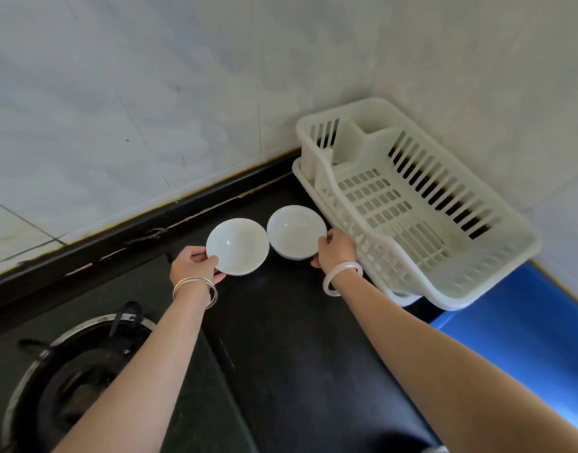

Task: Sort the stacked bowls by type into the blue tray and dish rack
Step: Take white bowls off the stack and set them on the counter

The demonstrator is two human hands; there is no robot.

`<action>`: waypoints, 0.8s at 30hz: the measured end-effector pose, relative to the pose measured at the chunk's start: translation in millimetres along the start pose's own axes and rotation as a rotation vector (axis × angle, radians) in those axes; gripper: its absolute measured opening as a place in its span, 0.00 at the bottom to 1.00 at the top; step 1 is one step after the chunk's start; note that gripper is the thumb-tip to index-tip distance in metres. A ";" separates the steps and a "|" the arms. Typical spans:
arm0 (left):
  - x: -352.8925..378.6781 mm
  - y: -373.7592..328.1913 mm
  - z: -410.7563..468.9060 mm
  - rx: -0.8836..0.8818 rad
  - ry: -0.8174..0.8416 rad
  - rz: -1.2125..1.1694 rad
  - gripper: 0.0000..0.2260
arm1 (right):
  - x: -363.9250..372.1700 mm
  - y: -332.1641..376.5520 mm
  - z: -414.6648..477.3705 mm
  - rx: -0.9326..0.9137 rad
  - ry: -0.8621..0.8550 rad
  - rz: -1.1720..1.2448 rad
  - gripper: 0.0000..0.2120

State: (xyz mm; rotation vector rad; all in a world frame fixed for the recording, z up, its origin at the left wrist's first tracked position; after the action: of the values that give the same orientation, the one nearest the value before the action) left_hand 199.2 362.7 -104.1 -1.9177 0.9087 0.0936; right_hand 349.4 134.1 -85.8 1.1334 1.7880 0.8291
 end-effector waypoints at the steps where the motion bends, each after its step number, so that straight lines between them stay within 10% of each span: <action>1: 0.1 0.3 1.7 -0.004 -0.003 -0.007 0.12 | 2.0 -0.2 1.8 -0.002 0.000 -0.007 0.04; 12: 2.4 4.1 3.8 -0.003 -0.006 -0.059 0.12 | 7.2 -12.4 18.5 0.018 -0.027 0.005 0.04; 24: 31.7 25.8 -31.2 -0.213 0.208 -0.594 0.21 | 18.2 -34.5 10.7 0.213 0.046 0.657 0.21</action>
State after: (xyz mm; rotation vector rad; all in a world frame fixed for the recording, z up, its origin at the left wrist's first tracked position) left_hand 196.4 313.9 -120.3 -2.3540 0.4378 -0.3803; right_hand 342.1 139.0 -125.2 1.9070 1.5705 1.0543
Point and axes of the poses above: each hand's wrist, its own z-axis towards the middle knuckle, its own x-axis out of the palm, y = z × x, the point moved 6 cm from there along z, towards the middle knuckle, and after that the axes turned 12 degrees about z, right-handed, at the moved point
